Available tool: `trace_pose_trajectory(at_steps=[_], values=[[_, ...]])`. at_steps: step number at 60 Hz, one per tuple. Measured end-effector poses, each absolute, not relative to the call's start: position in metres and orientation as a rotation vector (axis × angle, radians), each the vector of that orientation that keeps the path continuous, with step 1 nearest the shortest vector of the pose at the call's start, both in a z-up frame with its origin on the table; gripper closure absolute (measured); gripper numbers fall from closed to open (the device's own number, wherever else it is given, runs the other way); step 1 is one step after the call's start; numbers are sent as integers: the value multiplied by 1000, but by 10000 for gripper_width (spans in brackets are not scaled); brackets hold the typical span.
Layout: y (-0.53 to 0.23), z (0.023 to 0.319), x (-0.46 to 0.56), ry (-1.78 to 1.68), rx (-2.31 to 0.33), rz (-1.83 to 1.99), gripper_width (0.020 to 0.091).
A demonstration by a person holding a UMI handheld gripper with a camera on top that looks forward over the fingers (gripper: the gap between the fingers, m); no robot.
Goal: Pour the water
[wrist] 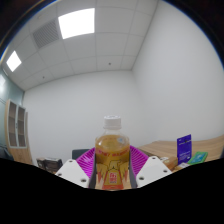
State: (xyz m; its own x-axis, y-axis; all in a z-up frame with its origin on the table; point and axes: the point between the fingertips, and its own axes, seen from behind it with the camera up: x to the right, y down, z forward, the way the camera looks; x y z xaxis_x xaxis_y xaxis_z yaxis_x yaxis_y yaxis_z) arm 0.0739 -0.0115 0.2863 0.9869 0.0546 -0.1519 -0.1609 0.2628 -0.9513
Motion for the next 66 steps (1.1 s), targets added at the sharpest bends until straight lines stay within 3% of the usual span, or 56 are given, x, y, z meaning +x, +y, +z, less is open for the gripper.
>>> trace_pose_trajectory(at_steps=[5,8,20,44,52,57,66], values=[[11,237,84,38,-1437,41,632],[30,182,102,2,-1504,12,631],[44,102,104,4,-1690,36,626],[39,100,109,2,-1697,48,586],[40,98,106,-9,-1724,52,478],[30,98,108,32,-1765,88,244],[-16,125,123,53,-1717,42,264]])
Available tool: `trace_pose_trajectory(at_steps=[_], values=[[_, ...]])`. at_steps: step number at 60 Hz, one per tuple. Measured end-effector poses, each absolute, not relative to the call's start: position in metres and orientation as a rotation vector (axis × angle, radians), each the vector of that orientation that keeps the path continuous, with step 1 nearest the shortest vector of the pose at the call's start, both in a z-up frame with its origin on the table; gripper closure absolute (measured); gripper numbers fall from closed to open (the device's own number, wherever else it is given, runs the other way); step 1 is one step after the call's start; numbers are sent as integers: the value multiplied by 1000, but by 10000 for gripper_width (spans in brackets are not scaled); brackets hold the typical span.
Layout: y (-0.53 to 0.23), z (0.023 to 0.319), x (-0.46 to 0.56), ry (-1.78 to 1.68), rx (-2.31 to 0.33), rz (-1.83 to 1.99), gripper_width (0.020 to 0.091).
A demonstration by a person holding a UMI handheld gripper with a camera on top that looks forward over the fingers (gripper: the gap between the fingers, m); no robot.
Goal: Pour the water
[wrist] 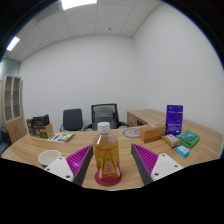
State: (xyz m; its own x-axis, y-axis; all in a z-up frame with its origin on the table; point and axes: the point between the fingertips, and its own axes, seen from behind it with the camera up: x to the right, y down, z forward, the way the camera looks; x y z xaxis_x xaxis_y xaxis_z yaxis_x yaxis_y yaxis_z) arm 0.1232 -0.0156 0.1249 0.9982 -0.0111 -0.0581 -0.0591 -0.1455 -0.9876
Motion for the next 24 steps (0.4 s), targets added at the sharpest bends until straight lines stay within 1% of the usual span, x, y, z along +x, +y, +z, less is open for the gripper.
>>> trace_pose_trajectory(at_steps=[8,16,24], values=[[-92,144,102,23,-1710,99,264],[-167,150,72,-19,-1708,159,267],[-221,155,35,-58,-1683,269,266]])
